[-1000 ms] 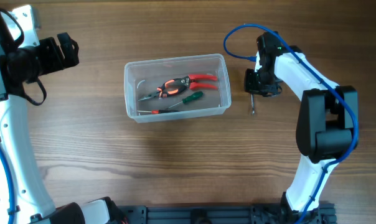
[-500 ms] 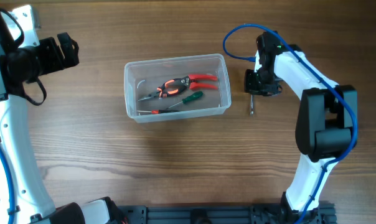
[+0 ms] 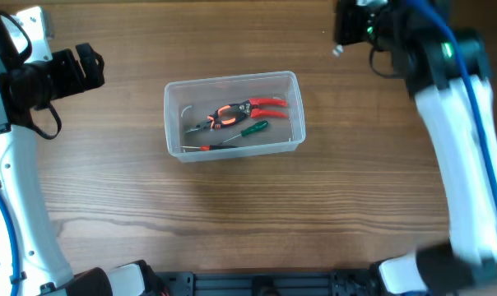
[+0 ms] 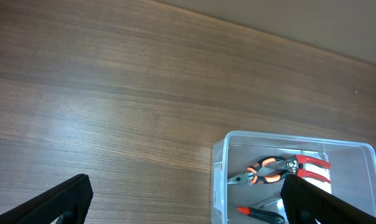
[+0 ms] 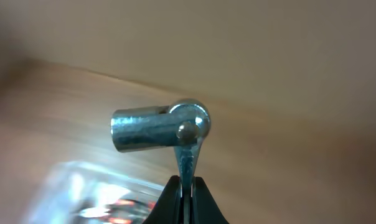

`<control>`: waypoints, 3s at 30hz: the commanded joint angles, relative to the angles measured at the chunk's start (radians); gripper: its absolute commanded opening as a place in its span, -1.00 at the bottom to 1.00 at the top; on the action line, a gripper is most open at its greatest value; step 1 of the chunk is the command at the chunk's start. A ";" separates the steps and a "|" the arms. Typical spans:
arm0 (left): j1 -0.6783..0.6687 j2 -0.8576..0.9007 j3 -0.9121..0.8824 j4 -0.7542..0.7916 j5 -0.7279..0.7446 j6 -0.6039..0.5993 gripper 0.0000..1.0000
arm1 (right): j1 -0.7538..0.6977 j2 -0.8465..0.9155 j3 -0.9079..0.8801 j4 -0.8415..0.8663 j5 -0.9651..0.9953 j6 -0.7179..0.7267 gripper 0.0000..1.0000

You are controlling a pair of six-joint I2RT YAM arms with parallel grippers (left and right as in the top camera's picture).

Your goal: Pack container

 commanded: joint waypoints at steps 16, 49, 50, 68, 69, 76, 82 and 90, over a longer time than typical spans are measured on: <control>0.006 0.006 0.005 0.002 0.001 -0.002 1.00 | 0.346 0.388 -0.100 -0.327 0.002 -1.089 -0.91; 0.006 0.006 0.005 0.002 0.001 -0.002 1.00 | 0.321 0.420 0.231 -0.445 0.032 -0.453 0.99; 0.006 0.006 0.005 0.002 0.001 -0.002 1.00 | 0.321 0.388 0.260 -0.441 0.056 -0.413 0.99; 0.006 0.006 0.005 0.002 0.001 -0.002 1.00 | 0.321 -0.315 0.390 -0.336 0.466 -0.381 1.00; 0.006 0.006 0.005 0.002 0.001 -0.002 1.00 | 0.321 -0.341 0.390 -0.337 0.452 -0.382 1.00; 0.006 0.006 0.005 0.002 0.001 -0.002 1.00 | 0.321 -0.475 0.390 -0.392 0.396 -0.382 1.00; 0.006 0.006 0.005 0.002 0.001 -0.002 1.00 | 0.321 -0.512 0.390 -0.478 0.386 -0.385 1.00; 0.006 0.006 0.005 0.002 0.001 -0.002 0.99 | 0.321 -0.511 0.390 -0.549 0.476 -0.385 0.99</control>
